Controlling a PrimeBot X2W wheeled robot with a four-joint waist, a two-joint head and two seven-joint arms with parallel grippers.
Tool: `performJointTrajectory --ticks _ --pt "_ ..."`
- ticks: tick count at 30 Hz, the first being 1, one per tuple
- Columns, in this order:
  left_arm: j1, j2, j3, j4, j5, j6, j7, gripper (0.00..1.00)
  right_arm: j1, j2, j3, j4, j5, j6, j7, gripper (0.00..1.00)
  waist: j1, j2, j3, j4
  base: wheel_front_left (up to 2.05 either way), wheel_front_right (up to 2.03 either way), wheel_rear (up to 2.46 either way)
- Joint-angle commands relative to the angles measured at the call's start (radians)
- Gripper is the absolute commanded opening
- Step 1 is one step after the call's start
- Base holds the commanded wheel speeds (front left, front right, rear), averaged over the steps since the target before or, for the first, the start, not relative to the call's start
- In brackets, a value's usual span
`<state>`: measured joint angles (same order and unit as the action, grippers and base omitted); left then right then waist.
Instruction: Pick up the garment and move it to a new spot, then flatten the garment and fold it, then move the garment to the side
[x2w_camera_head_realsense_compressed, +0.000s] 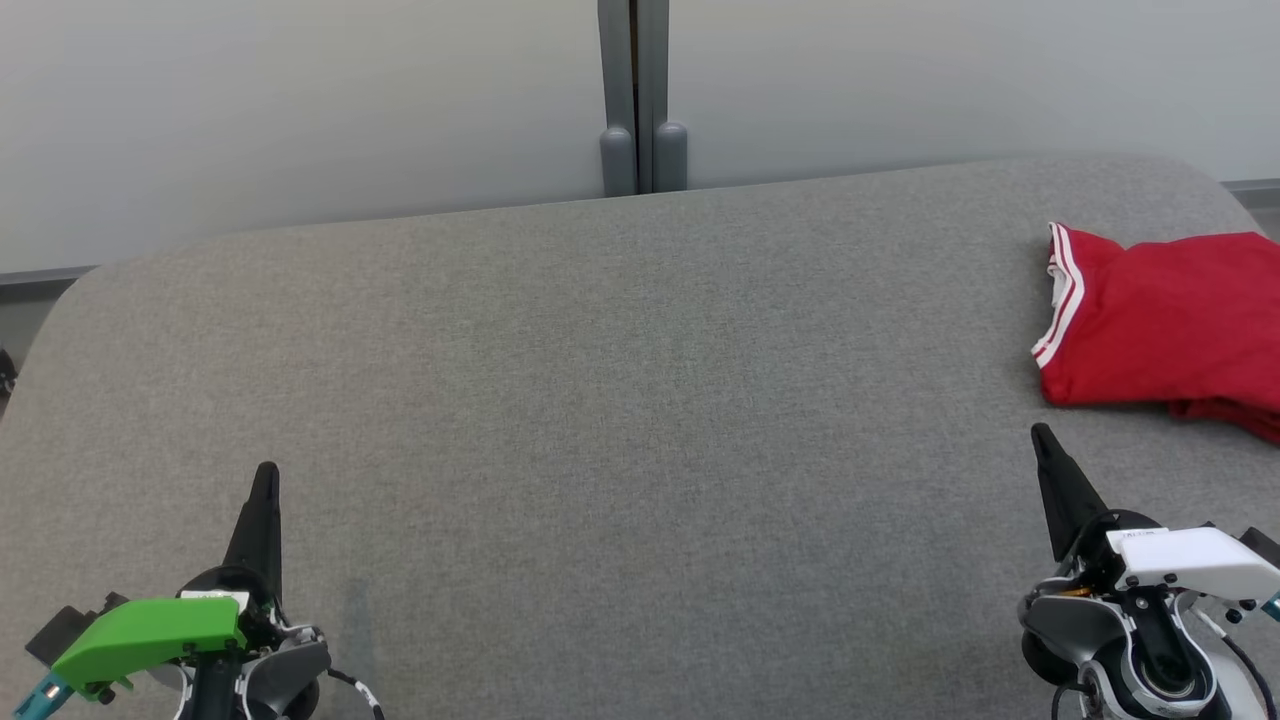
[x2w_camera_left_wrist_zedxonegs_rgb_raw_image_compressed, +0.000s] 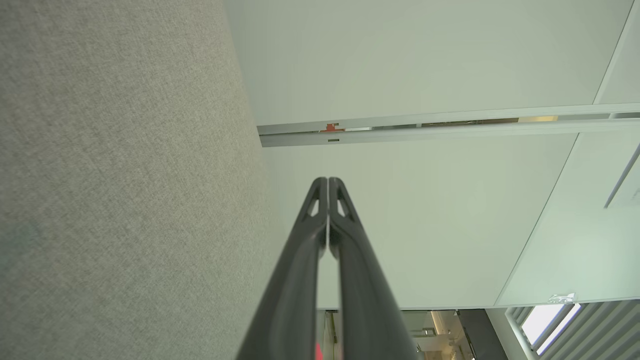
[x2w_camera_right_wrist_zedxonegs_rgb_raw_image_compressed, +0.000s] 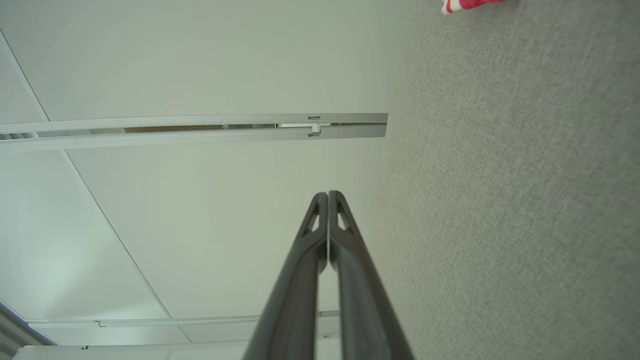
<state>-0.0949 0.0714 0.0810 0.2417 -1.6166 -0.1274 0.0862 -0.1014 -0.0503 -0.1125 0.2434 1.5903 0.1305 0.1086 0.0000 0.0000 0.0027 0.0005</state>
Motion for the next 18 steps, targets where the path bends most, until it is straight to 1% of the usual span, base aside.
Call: performJointTrajectory --ticks 1,18 --pt "-0.02 0.001 0.006 0.003 -0.02 -0.006 0.007 0.0 -0.012 0.0 -0.003 0.002 0.021 0.0 0.009 0.0 0.0 0.0 0.0 0.0 0.0 0.0 0.0" --pt "-0.02 -0.004 0.011 0.004 -0.015 -0.006 0.011 0.0 -0.011 0.0 -0.003 0.003 0.025 0.0 0.009 0.0 0.0 0.0 0.0 -0.001 0.0 0.0 0.0"
